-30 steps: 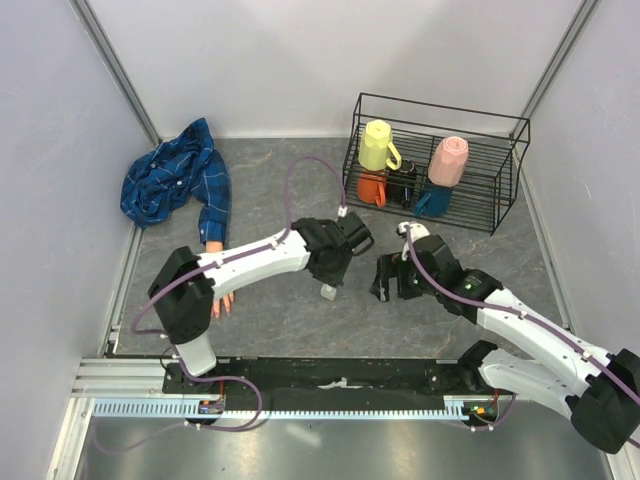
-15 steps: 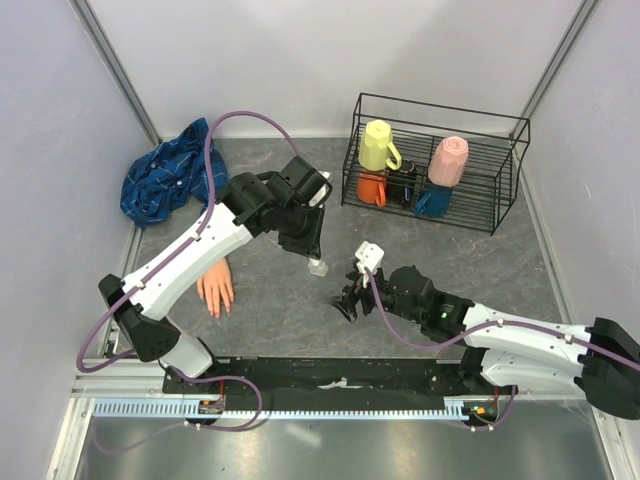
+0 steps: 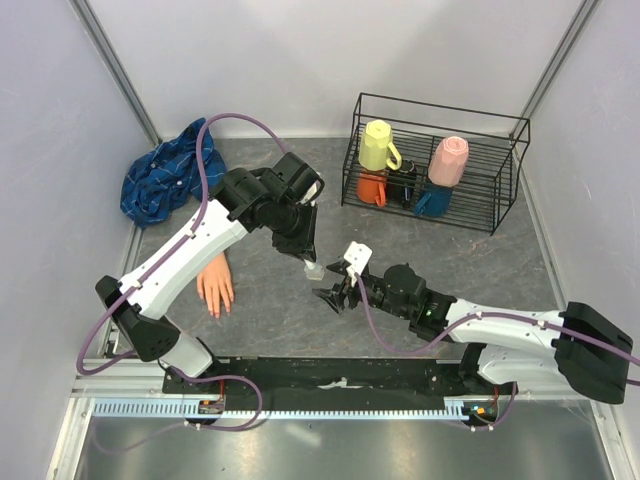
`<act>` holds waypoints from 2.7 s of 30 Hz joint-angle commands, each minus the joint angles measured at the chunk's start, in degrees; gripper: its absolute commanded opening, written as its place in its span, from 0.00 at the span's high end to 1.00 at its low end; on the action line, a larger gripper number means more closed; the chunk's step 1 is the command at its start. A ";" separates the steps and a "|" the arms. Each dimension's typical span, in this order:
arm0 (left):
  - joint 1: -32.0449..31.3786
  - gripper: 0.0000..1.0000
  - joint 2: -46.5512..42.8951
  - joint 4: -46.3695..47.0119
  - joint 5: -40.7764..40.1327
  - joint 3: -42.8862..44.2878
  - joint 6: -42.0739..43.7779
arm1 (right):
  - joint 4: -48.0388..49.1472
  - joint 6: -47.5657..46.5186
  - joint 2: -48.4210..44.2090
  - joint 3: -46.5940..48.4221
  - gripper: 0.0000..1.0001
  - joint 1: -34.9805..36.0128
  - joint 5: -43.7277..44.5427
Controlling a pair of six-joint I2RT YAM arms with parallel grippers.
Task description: Paint the nails
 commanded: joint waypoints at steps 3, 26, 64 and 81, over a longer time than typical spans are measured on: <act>0.12 0.98 -2.07 -2.00 0.06 1.64 -0.90 | 5.45 1.83 2.61 4.50 0.35 0.27 -5.61; 0.12 0.98 -3.21 -1.47 -0.29 -0.03 1.13 | 7.12 3.33 6.49 7.59 0.58 0.27 -5.44; 0.30 0.39 -38.71 54.14 27.62 -35.17 16.94 | -0.27 16.16 -7.57 8.02 1.00 -4.74 -24.32; 0.74 0.42 -40.83 59.52 32.58 -36.41 25.04 | -1.23 19.07 -4.23 14.79 1.00 -5.97 -34.27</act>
